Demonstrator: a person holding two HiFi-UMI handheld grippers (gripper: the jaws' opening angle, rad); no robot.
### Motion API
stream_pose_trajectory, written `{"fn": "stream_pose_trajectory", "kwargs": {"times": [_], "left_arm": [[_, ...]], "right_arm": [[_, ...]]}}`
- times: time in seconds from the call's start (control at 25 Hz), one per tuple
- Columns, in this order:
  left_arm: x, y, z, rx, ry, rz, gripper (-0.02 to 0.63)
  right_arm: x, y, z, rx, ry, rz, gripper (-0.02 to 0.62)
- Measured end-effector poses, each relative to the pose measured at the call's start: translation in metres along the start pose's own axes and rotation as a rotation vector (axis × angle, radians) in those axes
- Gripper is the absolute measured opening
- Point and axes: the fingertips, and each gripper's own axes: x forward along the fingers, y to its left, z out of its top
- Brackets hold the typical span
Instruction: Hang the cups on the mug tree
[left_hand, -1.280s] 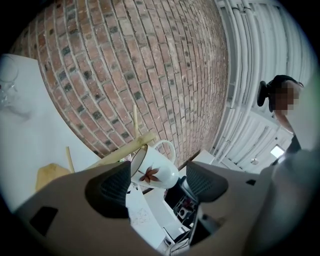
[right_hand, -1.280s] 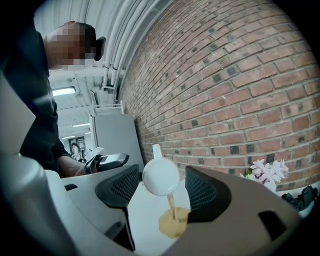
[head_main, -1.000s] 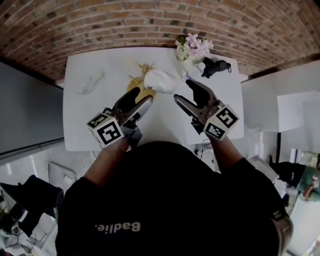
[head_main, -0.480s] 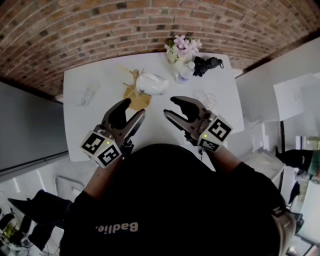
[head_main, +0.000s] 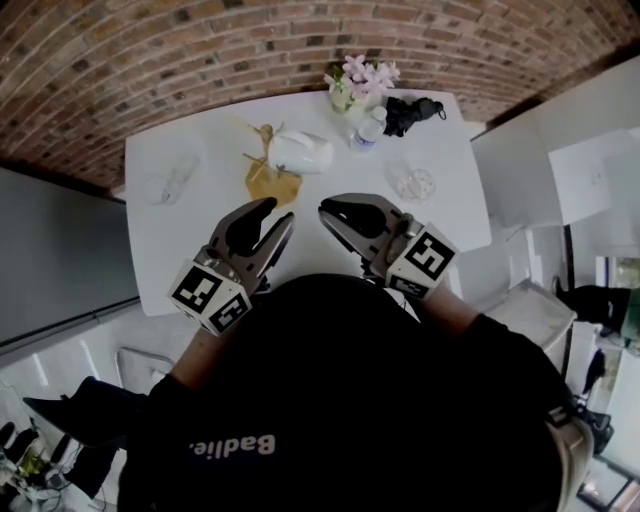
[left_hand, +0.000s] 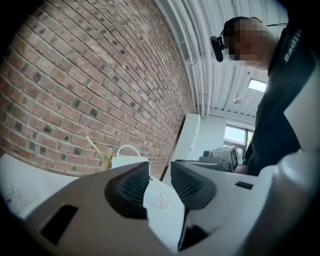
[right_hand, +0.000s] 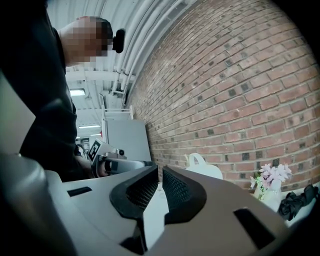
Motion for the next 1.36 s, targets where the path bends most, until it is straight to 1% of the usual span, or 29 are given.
{"fn": "stream_pose_trajectory", "kwargs": {"times": [0.16, 0.32, 0.48, 1.36], "left_arm": [[-0.0012, 0.0002, -0.0020, 0.011, -0.006, 0.000, 0.072], [-0.0028, 0.0002, -0.0017, 0.046, -0.022, -0.006, 0.003], [-0.0014, -0.0003, 0.0019, 0.043, -0.041, -0.009, 0.003], [-0.0001, 0.0000, 0.0052, 0.030, -0.052, -0.017, 0.003]], "right_arm": [[0.0023, 0.0012, -0.0019, 0.001, 0.005, 0.000, 0.041], [0.0041, 0.0025, -0.0012, 0.007, -0.002, 0.011, 0.034], [0.0045, 0.0018, -0.0011, 0.017, -0.006, 0.015, 0.031], [0.0036, -0.0016, 0.0008, 0.019, -0.010, -0.002, 0.031]]}}
